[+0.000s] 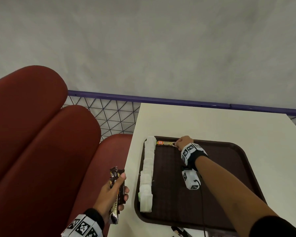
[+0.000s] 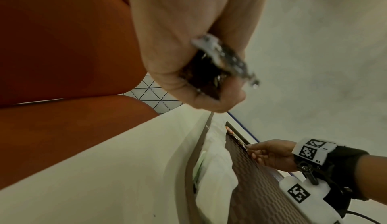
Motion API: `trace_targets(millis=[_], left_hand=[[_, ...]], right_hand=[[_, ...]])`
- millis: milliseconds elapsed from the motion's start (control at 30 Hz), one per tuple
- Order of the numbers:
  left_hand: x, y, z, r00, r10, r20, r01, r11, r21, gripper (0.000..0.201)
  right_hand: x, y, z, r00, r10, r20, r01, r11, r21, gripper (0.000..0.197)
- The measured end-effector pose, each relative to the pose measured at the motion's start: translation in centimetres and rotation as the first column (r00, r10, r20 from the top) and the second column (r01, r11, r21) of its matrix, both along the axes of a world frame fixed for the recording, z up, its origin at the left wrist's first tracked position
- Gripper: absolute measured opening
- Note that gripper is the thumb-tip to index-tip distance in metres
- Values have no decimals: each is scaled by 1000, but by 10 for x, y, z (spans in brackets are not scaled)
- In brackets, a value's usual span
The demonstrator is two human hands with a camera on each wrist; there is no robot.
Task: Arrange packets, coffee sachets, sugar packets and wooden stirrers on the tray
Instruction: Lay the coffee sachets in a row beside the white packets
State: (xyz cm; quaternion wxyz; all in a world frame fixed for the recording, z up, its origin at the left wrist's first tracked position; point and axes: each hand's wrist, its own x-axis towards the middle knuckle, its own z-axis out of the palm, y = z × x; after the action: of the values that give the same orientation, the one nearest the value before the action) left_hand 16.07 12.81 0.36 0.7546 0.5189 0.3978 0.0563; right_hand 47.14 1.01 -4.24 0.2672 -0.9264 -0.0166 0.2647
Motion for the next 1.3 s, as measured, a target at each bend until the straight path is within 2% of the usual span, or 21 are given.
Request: trace_targets(millis=[167, 300, 400, 500, 600, 667, 733, 833, 933, 1033, 1167, 1300], left_hand=[[3, -5, -1, 1000, -25, -3, 25, 1000, 10, 40], [8, -11, 2, 999, -41, 11, 41, 999, 26, 26], [14, -18, 7, 998, -50, 26, 48, 996, 72, 17], [21, -25, 8, 999, -29, 45, 24, 993, 116, 17], [28, -34, 7, 997, 28, 71, -36, 993, 113, 15], [32, -43, 8, 992, 80, 93, -89, 991, 99, 12], [37, -51, 10, 985, 116, 128, -130, 986, 105, 13], [43, -60, 14, 977, 152, 150, -175, 972, 159, 17], [46, -67, 17, 971, 179, 160, -210, 955, 210, 28], [45, -75, 20, 965, 199, 170, -233, 950, 208, 32], [44, -81, 25, 954, 228, 195, -264, 946, 188, 24], [44, -83, 28, 955, 238, 176, -264, 953, 147, 18]], right_hand=[[-1, -5, -3, 996, -88, 19, 85, 988, 131, 21], [-6, -15, -2, 995, -89, 54, 77, 981, 180, 26], [-20, -21, 4, 984, -123, 127, 81, 953, 291, 17], [-48, -27, 17, 988, -21, 152, -38, 927, 372, 26], [-91, -34, 38, 971, 196, 139, -237, 869, 434, 27], [-120, -38, 52, 943, 322, 79, -320, 823, 469, 25], [-146, -43, 65, 905, 423, -41, -344, 786, 513, 20], [-176, -50, 81, 782, 560, -274, -332, 746, 577, 19], [-193, -57, 87, 676, 647, -353, -381, 716, 584, 21], [-199, -61, 84, 645, 650, -402, -343, 716, 608, 18], [-200, -67, 77, 624, 625, -469, -223, 718, 659, 12], [-197, -73, 78, 655, 591, -470, -131, 702, 700, 14]])
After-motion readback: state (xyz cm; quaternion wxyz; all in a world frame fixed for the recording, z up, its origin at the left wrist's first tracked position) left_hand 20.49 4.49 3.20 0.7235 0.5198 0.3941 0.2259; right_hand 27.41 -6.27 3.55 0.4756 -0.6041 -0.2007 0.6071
